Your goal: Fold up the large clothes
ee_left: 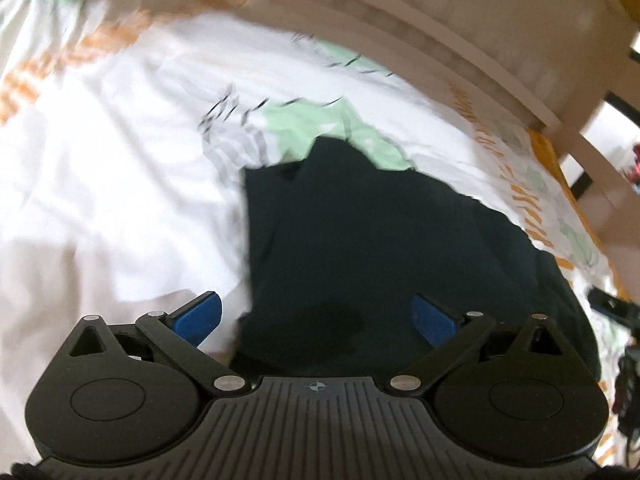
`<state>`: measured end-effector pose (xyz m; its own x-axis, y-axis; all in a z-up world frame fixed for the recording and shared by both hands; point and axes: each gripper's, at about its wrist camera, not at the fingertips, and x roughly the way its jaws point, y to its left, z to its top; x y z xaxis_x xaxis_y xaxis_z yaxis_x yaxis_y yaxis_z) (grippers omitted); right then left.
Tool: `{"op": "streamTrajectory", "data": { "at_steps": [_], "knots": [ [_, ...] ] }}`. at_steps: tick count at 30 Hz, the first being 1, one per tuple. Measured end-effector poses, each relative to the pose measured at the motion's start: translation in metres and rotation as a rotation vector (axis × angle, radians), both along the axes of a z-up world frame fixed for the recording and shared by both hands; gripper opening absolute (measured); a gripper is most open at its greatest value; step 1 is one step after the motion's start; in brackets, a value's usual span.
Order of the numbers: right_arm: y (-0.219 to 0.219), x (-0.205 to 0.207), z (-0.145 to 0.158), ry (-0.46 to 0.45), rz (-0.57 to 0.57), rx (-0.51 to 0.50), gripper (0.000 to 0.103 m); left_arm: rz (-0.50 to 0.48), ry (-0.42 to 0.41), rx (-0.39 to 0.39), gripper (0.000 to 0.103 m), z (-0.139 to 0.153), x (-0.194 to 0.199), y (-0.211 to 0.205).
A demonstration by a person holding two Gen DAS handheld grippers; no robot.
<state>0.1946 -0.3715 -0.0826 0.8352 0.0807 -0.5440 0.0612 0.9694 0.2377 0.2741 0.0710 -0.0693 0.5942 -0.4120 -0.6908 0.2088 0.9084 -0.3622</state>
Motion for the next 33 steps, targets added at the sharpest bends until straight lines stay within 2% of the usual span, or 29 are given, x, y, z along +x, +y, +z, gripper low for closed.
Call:
{"op": "streamTrajectory", "data": {
  "at_steps": [5,10,15,18,23,25,31,33],
  "knots": [
    [-0.048,-0.026,-0.009,0.034,-0.091,0.124,0.102,0.026,0.074,-0.082,0.103,-0.013,0.008,0.012],
    [-0.072,-0.036,-0.027,0.084,-0.086,0.210,0.102,-0.047,0.099,-0.114,0.103,-0.023,0.024,-0.004],
    [-0.076,-0.031,-0.044,0.123,-0.022,0.320,0.103,-0.068,0.096,-0.119,0.103,-0.027,0.042,-0.014],
    [-0.075,-0.025,-0.050,0.112,0.008,0.337,0.103,-0.093,0.097,-0.140,0.103,-0.029,0.052,-0.018],
    [-0.079,-0.011,-0.060,0.085,0.062,0.462,0.103,-0.127,0.082,-0.119,0.103,-0.033,0.067,-0.028],
    [-0.078,-0.007,-0.062,0.078,0.078,0.477,0.103,-0.135,0.078,-0.122,0.103,-0.034,0.071,-0.030],
    [-0.077,0.001,-0.066,0.064,0.096,0.515,0.103,-0.129,0.092,-0.179,0.102,-0.034,0.080,-0.032],
    [-0.076,0.002,-0.066,0.062,0.095,0.520,0.103,-0.125,0.101,-0.223,0.102,-0.033,0.077,-0.030]
  ]
}}
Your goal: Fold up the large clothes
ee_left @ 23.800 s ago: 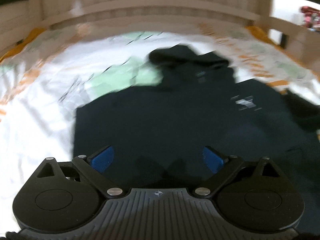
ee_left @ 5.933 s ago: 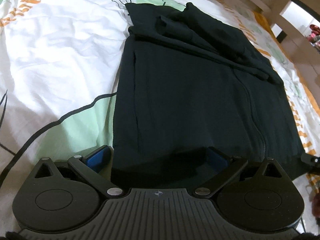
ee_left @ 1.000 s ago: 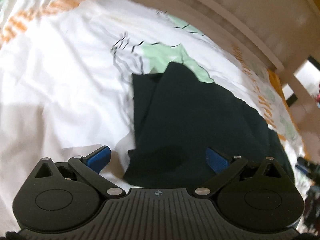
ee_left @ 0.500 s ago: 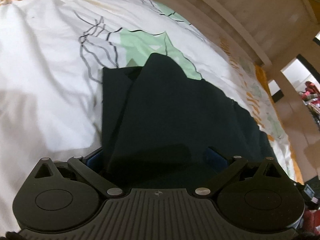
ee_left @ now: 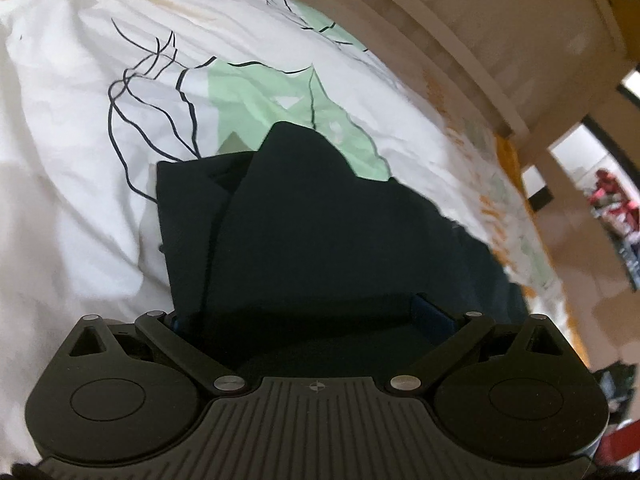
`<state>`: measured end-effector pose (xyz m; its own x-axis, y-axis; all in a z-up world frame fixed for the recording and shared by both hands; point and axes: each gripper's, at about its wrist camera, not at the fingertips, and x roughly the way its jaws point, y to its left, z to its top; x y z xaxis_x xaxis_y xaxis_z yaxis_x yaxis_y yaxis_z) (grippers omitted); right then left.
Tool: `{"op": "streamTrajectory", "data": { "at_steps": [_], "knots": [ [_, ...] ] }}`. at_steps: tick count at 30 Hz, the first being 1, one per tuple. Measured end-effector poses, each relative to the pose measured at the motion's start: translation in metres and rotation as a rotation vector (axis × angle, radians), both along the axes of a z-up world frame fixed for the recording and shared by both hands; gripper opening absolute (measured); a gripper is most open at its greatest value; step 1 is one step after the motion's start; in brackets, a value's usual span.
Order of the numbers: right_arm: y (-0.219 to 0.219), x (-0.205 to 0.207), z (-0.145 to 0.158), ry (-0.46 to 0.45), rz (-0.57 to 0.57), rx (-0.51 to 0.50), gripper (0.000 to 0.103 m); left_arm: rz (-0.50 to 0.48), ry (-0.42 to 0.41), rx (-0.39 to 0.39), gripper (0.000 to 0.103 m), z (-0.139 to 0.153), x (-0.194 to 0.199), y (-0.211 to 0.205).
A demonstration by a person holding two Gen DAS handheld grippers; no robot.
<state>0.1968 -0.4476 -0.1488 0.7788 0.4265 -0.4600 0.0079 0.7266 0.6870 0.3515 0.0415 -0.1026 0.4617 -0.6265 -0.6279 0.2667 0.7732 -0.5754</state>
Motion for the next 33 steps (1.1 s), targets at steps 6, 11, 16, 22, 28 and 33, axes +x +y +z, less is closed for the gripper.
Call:
{"op": "streamTrajectory", "data": {
  "at_steps": [6,11,16,22,28,33],
  "knots": [
    [0.005,-0.002,0.004,0.024,-0.018,-0.052,0.058,0.047,-0.002,-0.066,0.055,0.007,-0.013,0.007],
    [0.011,-0.004,0.014,0.056,-0.047,-0.066,0.032,0.067,0.042,-0.065,0.022,0.014,-0.017,0.016],
    [0.016,-0.023,0.039,0.021,-0.063,-0.018,0.029,0.063,0.010,-0.145,0.017,0.042,-0.038,0.023],
    [0.030,-0.062,0.069,0.030,-0.040,-0.018,0.029,0.013,0.012,-0.188,0.017,0.068,-0.078,0.035],
    [0.040,-0.122,0.071,0.126,-0.012,-0.003,0.029,-0.027,0.079,-0.163,0.017,0.058,-0.124,0.060],
    [0.051,-0.144,0.053,0.232,0.007,-0.144,0.045,0.029,0.057,-0.012,0.031,0.027,-0.139,0.072]
  ]
}}
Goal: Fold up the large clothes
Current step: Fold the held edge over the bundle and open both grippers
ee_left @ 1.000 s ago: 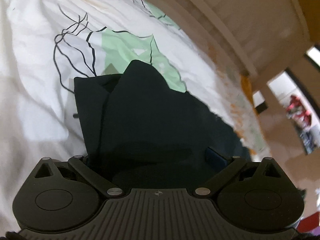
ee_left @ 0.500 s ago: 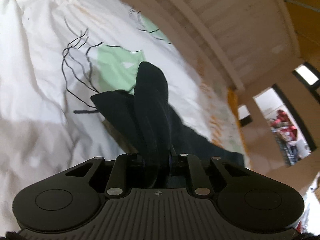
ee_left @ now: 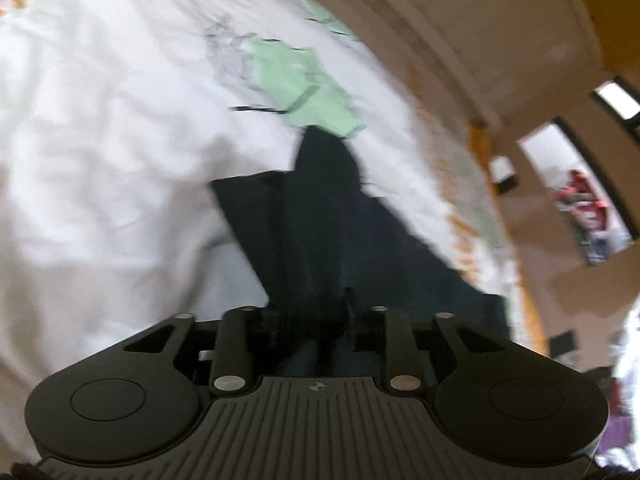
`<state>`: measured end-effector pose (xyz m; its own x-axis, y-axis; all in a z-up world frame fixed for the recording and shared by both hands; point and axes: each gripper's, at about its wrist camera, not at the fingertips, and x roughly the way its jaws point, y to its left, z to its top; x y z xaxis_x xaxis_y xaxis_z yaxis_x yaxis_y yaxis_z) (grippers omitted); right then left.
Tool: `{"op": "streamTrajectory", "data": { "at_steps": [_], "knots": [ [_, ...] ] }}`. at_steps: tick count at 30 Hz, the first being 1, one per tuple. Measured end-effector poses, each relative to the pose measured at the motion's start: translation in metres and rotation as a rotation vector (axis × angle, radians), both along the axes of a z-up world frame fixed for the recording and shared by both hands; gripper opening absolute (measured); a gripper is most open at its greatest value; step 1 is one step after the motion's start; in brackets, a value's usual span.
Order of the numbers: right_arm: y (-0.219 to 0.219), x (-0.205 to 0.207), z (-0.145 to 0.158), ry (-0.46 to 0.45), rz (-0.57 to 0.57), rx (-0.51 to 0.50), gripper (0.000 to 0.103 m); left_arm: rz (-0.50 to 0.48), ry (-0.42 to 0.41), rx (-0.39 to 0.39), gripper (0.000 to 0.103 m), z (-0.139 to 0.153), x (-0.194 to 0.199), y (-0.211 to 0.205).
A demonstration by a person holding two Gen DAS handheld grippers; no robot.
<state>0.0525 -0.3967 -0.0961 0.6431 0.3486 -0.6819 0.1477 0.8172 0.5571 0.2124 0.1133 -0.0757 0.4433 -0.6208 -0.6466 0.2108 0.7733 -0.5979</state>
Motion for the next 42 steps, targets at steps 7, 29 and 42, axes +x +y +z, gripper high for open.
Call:
{"op": "streamTrajectory", "data": {
  "at_steps": [7,29,42],
  "knots": [
    [-0.003,0.005,-0.023,0.020,-0.078,-0.056,0.078,0.042,-0.081,0.191,0.059,-0.018,-0.002,-0.008],
    [-0.010,0.025,-0.046,-0.139,-0.099,0.003,0.103,0.101,-0.063,-0.011,0.076,-0.034,0.031,0.007],
    [0.009,0.026,-0.046,-0.178,-0.067,-0.146,0.103,0.315,-0.292,0.131,0.079,-0.007,0.020,0.022]
  ]
}}
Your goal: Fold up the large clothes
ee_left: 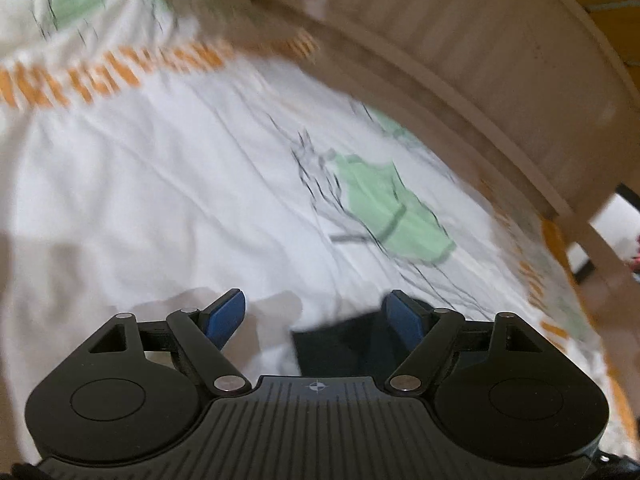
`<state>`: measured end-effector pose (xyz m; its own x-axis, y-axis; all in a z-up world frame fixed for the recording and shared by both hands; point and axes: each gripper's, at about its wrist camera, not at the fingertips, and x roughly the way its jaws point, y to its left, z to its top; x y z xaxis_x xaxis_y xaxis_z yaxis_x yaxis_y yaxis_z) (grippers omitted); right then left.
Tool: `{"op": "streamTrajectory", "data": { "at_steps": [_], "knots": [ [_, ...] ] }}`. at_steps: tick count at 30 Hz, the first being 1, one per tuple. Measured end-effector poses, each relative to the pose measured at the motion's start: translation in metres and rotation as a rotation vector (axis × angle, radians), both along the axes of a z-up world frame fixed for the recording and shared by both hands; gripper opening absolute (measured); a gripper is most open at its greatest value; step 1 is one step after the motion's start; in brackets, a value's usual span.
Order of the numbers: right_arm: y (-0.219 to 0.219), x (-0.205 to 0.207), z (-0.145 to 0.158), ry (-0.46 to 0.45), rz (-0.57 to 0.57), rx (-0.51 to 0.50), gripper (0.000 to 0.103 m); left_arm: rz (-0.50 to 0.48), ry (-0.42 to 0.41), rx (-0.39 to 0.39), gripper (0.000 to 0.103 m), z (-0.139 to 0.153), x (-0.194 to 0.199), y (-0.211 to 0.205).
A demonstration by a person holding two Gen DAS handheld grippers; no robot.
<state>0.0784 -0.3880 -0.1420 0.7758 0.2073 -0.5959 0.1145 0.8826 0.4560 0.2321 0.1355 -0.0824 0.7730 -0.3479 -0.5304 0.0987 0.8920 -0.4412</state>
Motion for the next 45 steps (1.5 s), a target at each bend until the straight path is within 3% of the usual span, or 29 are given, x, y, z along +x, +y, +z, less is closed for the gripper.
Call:
{"op": "streamTrajectory", "data": {
  "at_steps": [3,8,14,21,27,34,39,45],
  "knots": [
    [-0.002,-0.001,0.000,0.000,-0.004,0.010,0.103,-0.014,-0.048,0.079,0.092,0.018,-0.010,-0.007],
    [-0.003,-0.001,0.001,0.005,-0.006,0.013,0.103,-0.084,-0.095,0.206,0.092,0.053,-0.038,-0.044],
    [-0.004,0.000,0.002,0.015,-0.007,0.017,0.103,-0.119,-0.058,0.236,0.092,0.065,-0.074,-0.094],
    [-0.007,0.001,0.002,0.028,-0.019,0.045,0.103,-0.136,-0.072,0.356,0.092,0.057,-0.097,-0.141],
    [-0.006,0.002,0.004,0.046,-0.022,0.044,0.103,-0.163,0.022,0.403,0.092,0.045,-0.094,-0.170],
    [-0.003,0.003,0.005,0.060,-0.010,0.009,0.103,-0.162,0.147,0.513,0.092,0.020,-0.085,-0.198],
    [-0.005,0.002,0.005,0.058,-0.015,0.023,0.103,-0.133,0.174,0.514,0.094,0.011,-0.085,-0.201],
    [-0.005,0.003,0.005,0.057,-0.022,0.028,0.103,-0.119,0.188,0.545,0.103,0.007,-0.084,-0.205]
  ]
}}
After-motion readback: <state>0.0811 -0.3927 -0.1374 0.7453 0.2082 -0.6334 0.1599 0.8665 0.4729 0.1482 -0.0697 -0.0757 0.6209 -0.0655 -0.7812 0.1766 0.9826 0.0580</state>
